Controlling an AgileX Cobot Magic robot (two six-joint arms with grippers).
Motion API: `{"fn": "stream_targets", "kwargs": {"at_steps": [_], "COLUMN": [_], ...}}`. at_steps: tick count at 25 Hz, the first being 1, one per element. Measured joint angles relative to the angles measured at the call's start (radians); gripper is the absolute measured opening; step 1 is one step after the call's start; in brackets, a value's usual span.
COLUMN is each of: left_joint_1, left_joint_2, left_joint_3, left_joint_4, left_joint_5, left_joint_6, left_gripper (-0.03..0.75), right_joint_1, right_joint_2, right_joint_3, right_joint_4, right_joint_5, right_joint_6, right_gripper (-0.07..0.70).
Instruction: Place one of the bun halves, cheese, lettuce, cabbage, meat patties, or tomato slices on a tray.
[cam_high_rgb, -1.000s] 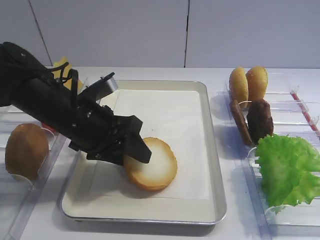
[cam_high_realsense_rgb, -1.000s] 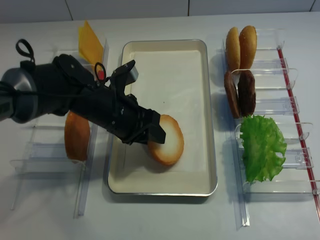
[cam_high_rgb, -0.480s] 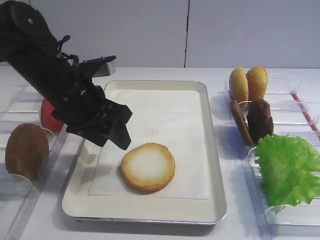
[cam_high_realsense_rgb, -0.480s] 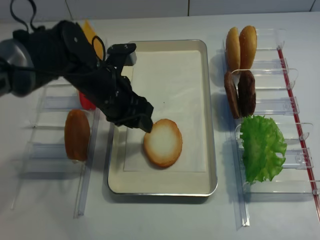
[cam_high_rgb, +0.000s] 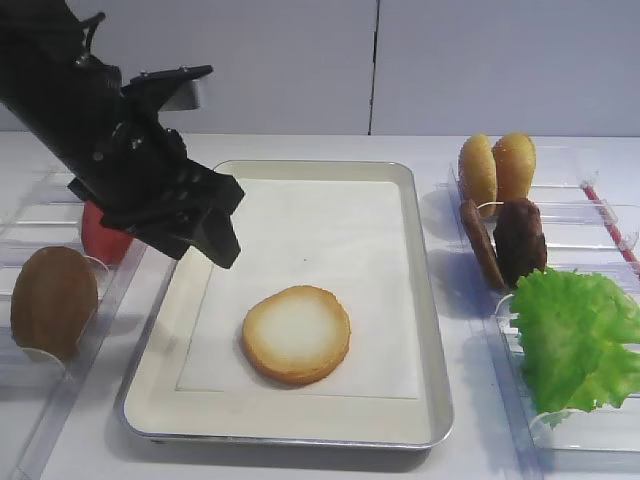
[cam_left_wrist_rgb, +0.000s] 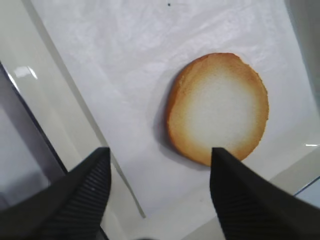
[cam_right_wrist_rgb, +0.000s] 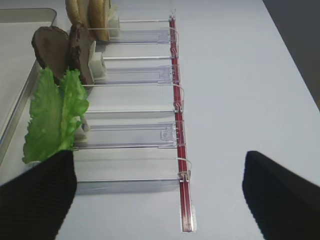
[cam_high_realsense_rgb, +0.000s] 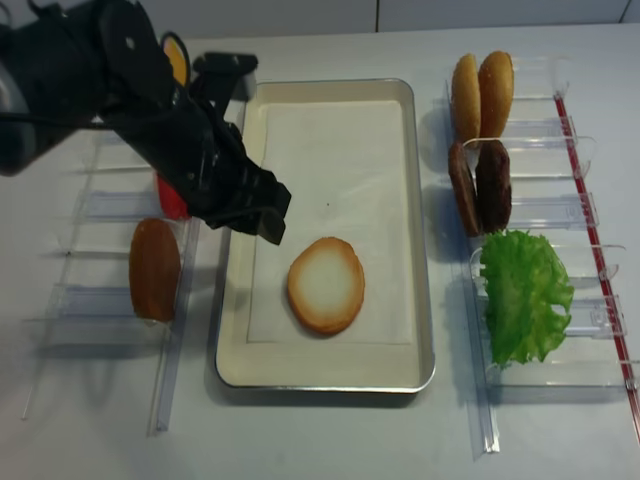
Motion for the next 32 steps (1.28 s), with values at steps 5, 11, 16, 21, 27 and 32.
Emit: {"fn": "stream_targets", "kwargs": {"at_steps": [5,11,16,21,27,32], "left_joint_1": [0.0,0.0,0.0,0.0,0.0,0.0], "left_joint_2": [-0.091,-0.218,-0.336,-0.467,-0.638,-0.873], "left_joint_3": [0.0,0.0,0.0,0.0,0.045,0.242], "left_joint_4": [0.067,0.205,0.351,0.429,0.486,0.49], "left_joint_5": [0.026,0.075,0.169,0.209,0.221,0.17], "left_joint_6": [-0.048,-0.117,-0.199,-0.248,-0.269,-0.27], "left_gripper": [0.424,0.424,0.424,0.424,0.424,0.424], "right_joint_1": [0.0,0.0,0.0,0.0,0.0,0.0], "right_joint_2": [0.0,0.0,0.0,0.0,0.0,0.0], "right_joint_3": [0.0,0.0,0.0,0.0,0.0,0.0], "right_joint_4": [0.0,0.0,0.0,0.0,0.0,0.0], "right_joint_5": [0.0,0.0,0.0,0.0,0.0,0.0], "right_joint_6": [0.0,0.0,0.0,0.002,0.003,0.001], "right_gripper": [0.694,0.694,0.694,0.694,0.694,0.694]}}
